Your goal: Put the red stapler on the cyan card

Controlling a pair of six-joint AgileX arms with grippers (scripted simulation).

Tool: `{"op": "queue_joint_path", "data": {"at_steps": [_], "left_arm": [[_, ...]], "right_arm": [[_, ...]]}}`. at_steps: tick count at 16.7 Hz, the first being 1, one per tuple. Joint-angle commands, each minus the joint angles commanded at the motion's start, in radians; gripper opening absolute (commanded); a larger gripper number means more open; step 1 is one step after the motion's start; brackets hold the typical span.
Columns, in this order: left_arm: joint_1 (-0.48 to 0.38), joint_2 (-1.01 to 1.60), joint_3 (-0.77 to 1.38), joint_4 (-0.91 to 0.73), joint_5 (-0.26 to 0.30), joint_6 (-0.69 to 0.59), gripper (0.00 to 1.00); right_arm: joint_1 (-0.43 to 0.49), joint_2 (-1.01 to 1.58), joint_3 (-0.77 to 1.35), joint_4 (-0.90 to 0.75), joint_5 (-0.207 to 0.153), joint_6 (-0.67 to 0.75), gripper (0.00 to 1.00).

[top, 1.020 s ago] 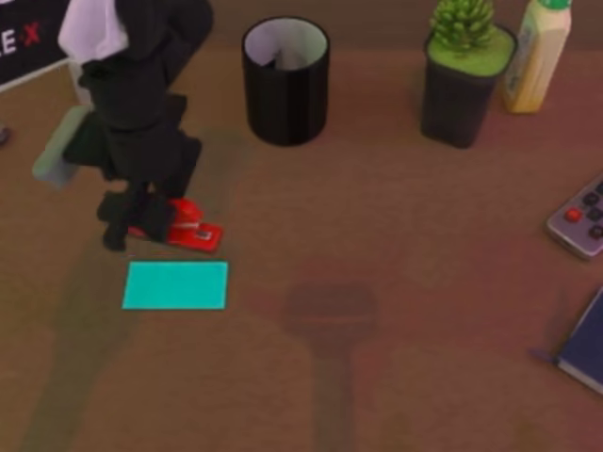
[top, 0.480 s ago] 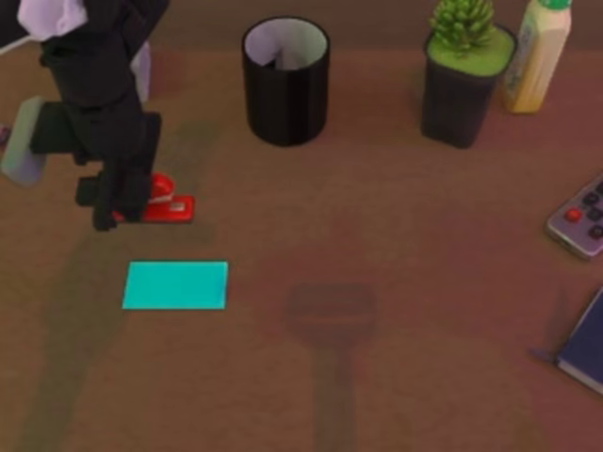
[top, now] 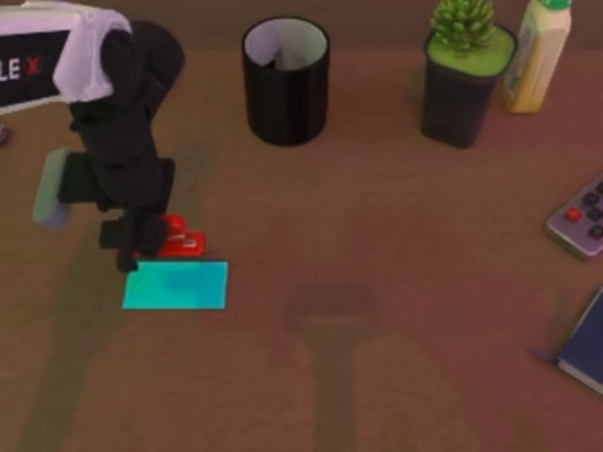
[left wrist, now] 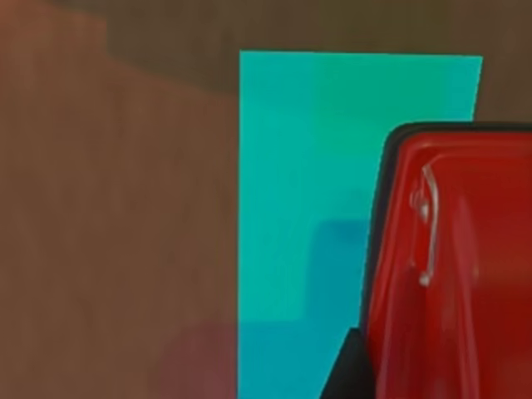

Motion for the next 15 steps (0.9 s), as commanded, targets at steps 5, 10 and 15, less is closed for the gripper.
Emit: {"op": "queue_joint_path", "data": {"at_steps": [5, 10, 15], "left_arm": [[-0.005, 0.035, -0.073, 0.105, 0.001, -0.003, 0.00], [-0.005, 0.035, -0.073, 0.105, 0.001, -0.003, 0.15], [-0.005, 0.035, -0.073, 0.105, 0.001, -0.003, 0.53]], "right_arm": [[0.000, 0.000, 0.000, 0.000, 0.000, 0.000, 1.00], [0.000, 0.000, 0.000, 0.000, 0.000, 0.000, 1.00], [0.000, 0.000, 0.000, 0.000, 0.000, 0.000, 1.00]]}}
